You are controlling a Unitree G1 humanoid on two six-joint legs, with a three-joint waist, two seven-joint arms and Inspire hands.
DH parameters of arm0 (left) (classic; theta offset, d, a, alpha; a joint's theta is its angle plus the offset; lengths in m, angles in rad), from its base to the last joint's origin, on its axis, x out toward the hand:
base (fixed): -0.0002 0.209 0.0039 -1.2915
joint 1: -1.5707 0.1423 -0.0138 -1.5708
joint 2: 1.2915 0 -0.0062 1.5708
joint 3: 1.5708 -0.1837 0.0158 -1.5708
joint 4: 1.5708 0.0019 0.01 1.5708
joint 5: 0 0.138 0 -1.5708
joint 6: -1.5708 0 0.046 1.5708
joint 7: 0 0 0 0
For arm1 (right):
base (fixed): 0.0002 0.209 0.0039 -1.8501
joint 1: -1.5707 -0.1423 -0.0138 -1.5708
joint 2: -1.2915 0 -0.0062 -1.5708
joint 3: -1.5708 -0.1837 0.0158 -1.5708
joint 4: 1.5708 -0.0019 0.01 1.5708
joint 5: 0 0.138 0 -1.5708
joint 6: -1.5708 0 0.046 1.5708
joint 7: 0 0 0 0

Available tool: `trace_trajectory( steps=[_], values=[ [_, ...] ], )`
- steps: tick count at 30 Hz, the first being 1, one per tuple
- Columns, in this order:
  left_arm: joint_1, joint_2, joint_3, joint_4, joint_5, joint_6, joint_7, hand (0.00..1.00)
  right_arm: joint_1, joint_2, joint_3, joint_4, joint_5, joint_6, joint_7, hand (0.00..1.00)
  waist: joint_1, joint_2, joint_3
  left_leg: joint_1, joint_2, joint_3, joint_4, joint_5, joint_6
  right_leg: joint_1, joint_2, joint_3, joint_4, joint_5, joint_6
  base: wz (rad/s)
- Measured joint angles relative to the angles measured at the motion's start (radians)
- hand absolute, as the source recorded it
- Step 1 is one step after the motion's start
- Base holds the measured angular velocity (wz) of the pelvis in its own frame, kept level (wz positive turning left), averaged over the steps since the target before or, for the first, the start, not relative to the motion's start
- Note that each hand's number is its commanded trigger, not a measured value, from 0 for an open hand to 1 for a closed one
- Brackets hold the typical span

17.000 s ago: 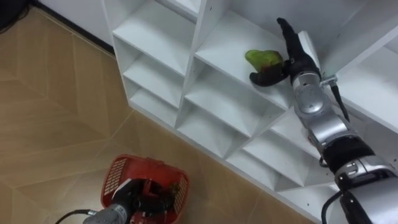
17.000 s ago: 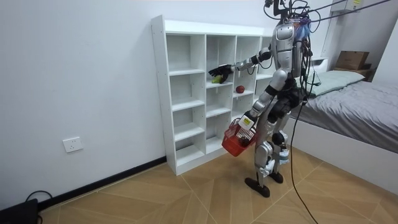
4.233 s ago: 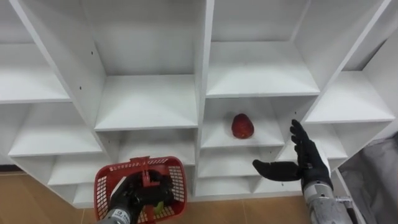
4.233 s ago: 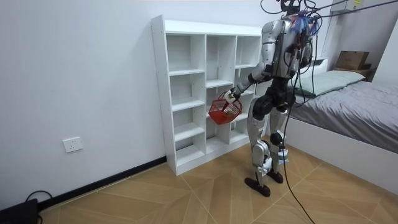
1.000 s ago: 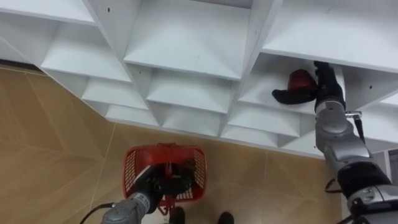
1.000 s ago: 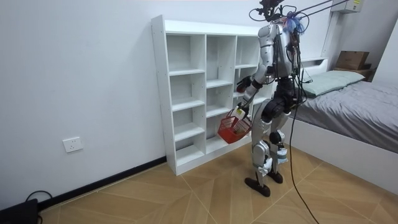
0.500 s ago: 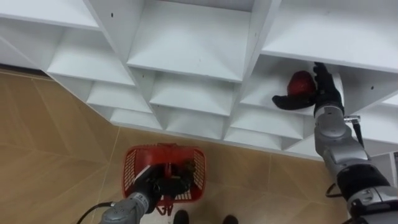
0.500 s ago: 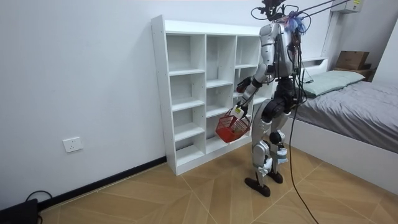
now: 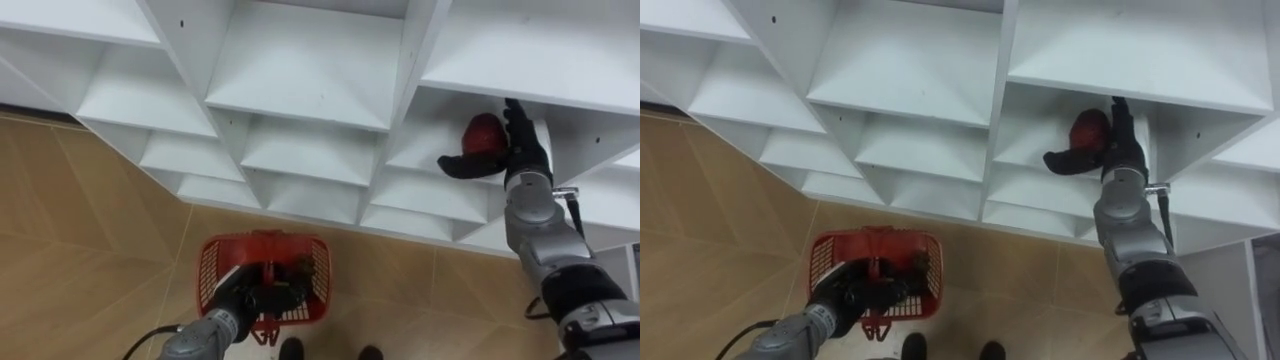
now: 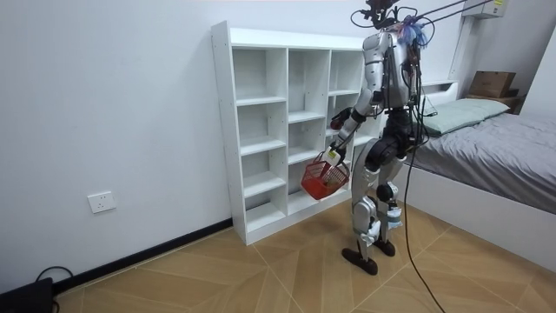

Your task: Collect fruits from the closet

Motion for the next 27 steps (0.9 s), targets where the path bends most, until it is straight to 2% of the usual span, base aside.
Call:
trace_trajectory(
  steps=[7,27],
  values=[
    [-0.004,0.001,-0.008,0.022,0.0,0.0,0.003,1.0,0.0,-0.036,0.007,0.016,-0.006,-0.008,-0.035,1.0,0.0,-0.002,0.0004,0.001,0.0,0.006,-0.001,0.0,0.0,0.0,0.0,0.003,-0.002,0.0,0.001,0.0],
    [-0.036,-0.001,-0.021,0.026,-0.005,0.0,0.013,1.0,-0.006,-0.03,0.01,0.041,0.001,-0.005,-0.047,1.0,-0.001,-0.009,-0.0009,0.006,0.001,0.006,-0.003,0.0,0.0,0.002,0.001,0.007,-0.002,0.001,0.002,0.0]
  ],
)
